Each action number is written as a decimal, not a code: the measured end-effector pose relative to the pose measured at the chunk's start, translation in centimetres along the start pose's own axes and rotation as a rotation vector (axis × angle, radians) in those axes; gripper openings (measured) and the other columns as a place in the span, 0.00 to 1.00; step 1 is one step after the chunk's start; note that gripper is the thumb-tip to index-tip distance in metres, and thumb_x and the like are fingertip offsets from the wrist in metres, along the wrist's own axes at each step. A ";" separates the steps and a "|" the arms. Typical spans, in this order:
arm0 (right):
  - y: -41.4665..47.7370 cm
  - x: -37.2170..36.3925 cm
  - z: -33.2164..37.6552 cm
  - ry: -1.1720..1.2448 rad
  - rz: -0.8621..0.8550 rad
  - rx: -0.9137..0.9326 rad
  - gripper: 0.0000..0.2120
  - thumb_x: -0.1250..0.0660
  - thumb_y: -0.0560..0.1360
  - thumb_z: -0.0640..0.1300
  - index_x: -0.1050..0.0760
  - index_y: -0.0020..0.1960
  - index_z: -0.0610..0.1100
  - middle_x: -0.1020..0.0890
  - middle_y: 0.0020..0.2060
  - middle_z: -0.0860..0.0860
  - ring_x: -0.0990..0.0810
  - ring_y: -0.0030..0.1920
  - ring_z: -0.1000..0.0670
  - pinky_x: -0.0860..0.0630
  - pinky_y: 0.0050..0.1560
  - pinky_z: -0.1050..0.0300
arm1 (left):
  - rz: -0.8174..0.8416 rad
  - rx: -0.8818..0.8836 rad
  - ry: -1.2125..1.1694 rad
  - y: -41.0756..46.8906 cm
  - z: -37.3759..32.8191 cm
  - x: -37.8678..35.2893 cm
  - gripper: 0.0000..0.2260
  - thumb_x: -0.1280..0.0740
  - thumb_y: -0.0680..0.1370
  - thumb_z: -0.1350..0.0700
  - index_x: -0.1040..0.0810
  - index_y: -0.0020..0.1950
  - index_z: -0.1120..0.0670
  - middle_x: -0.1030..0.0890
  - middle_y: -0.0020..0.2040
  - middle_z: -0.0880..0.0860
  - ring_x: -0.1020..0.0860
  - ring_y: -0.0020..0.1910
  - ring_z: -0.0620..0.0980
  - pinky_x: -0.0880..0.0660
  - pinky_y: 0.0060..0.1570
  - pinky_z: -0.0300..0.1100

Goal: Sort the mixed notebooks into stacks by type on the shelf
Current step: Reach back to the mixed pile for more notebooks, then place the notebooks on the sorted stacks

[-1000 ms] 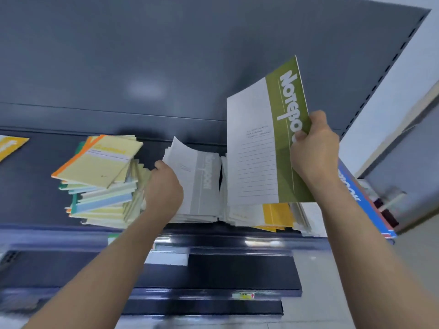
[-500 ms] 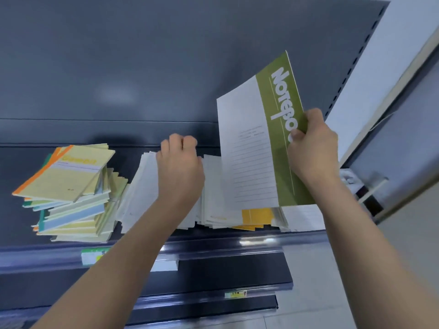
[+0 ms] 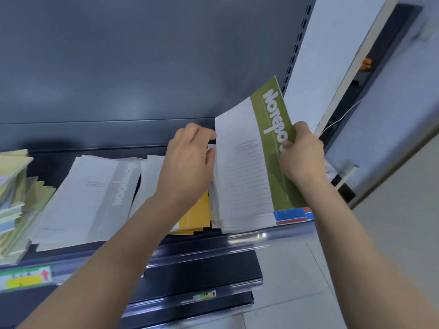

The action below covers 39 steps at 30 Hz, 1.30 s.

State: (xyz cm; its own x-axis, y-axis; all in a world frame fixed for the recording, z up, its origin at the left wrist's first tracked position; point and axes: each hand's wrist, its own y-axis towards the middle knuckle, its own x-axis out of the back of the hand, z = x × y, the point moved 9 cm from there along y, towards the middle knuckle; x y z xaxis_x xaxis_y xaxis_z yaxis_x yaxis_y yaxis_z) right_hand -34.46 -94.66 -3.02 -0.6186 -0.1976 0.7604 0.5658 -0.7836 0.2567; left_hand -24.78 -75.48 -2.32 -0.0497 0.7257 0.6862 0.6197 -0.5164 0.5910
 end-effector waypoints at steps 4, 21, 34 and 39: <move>1.6 -3.6 -2.2 -0.024 0.177 0.017 0.08 0.44 0.78 0.37 0.35 0.57 0.39 0.28 0.43 0.46 0.32 0.36 0.49 0.40 0.27 0.59 | 0.011 0.095 0.026 -0.7 -0.5 -1.9 0.09 0.36 0.77 0.63 0.23 0.57 0.59 0.25 0.54 0.55 0.29 0.56 0.54 0.35 0.54 0.42; 3.0 -6.7 -4.5 -0.476 0.226 0.345 0.14 0.39 0.75 0.38 0.31 0.60 0.38 0.27 0.58 0.41 0.30 0.59 0.42 0.31 0.56 0.50 | -0.064 0.076 0.241 -3.0 -4.4 -3.0 0.09 0.37 0.72 0.62 0.22 0.50 0.62 0.23 0.46 0.59 0.25 0.44 0.62 0.25 0.43 0.53; -11.5 -1.8 18.1 -0.159 0.166 0.964 0.09 0.41 0.79 0.44 0.30 0.57 0.43 0.26 0.53 0.46 0.30 0.55 0.44 0.37 0.49 0.53 | -0.263 0.052 0.526 -8.4 -1.6 13.0 0.07 0.38 0.74 0.64 0.23 0.49 0.62 0.24 0.43 0.61 0.27 0.41 0.61 0.29 0.41 0.54; -20.3 -2.3 25.8 -0.075 0.152 1.086 0.09 0.41 0.78 0.42 0.30 0.58 0.43 0.26 0.53 0.46 0.30 0.54 0.43 0.35 0.50 0.52 | -0.307 0.091 0.602 -13.9 1.9 21.6 0.08 0.39 0.74 0.62 0.24 0.50 0.62 0.24 0.45 0.62 0.26 0.42 0.62 0.29 0.42 0.54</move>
State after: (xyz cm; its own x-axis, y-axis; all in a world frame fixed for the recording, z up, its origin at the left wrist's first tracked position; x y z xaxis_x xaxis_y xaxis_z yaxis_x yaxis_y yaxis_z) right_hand -30.49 -63.10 5.41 -0.4875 -0.1831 0.8537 0.8346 0.1895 0.5173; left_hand -32.93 -51.78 3.47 -0.6443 0.4404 0.6252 0.5700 -0.2686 0.7765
